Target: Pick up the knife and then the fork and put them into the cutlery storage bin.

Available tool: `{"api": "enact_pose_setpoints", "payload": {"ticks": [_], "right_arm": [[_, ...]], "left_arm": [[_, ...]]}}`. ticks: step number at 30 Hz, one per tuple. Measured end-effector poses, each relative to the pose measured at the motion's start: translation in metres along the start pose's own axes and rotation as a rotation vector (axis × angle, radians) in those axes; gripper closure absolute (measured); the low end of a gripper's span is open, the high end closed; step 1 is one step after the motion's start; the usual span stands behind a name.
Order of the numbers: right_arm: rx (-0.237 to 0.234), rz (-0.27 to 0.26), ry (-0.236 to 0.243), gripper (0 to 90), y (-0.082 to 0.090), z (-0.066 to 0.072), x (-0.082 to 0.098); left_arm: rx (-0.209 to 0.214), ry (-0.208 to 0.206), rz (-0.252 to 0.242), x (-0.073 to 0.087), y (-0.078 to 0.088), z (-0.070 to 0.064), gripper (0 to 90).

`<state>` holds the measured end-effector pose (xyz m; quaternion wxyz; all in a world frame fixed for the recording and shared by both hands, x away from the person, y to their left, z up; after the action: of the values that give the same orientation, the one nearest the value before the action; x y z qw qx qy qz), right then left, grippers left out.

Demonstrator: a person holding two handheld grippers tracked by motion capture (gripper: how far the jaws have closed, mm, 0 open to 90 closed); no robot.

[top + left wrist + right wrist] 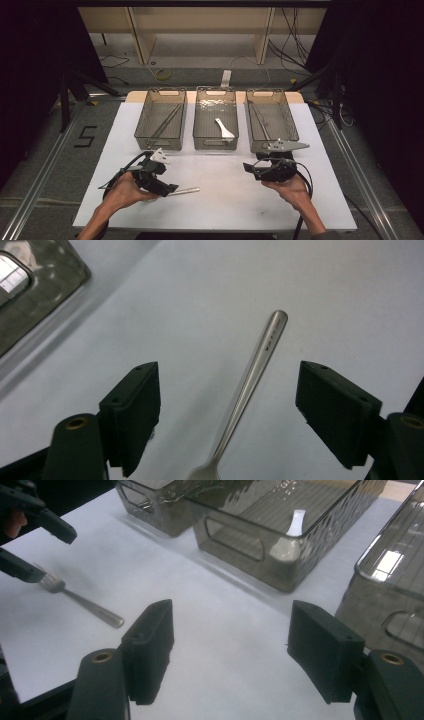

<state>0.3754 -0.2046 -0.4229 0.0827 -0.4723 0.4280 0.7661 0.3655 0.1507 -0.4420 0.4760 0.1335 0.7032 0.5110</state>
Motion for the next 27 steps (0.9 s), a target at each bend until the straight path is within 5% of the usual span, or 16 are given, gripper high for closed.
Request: {"api": "enact_pose_setpoints", "payload": {"ticks": [15, 27], "right_arm": [[-0.029, -0.002, 0.013, 30.9, 0.008, 0.02, 0.025], [-0.041, 0.021, 0.018, 31.1, 0.01, 0.026, 0.034]], "left_arm": [[0.019, -0.031, 0.109, 0.003, -0.01, -0.001, 33.3], [0.044, -0.069, 0.243, 0.002, -0.025, -0.002, 50.8]]}}
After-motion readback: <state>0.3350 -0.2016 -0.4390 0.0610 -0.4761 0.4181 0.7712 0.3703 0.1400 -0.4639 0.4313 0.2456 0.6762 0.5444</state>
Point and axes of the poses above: each handheld gripper's, and its own axes: y roughly backward along the jaws, x roughly out of its underside, z roughly to its left, the point moved 2 cm from there along -y, roughly forward along the jaws, and after that the axes turned 3 degrees about -y, right-handed, at the moved point
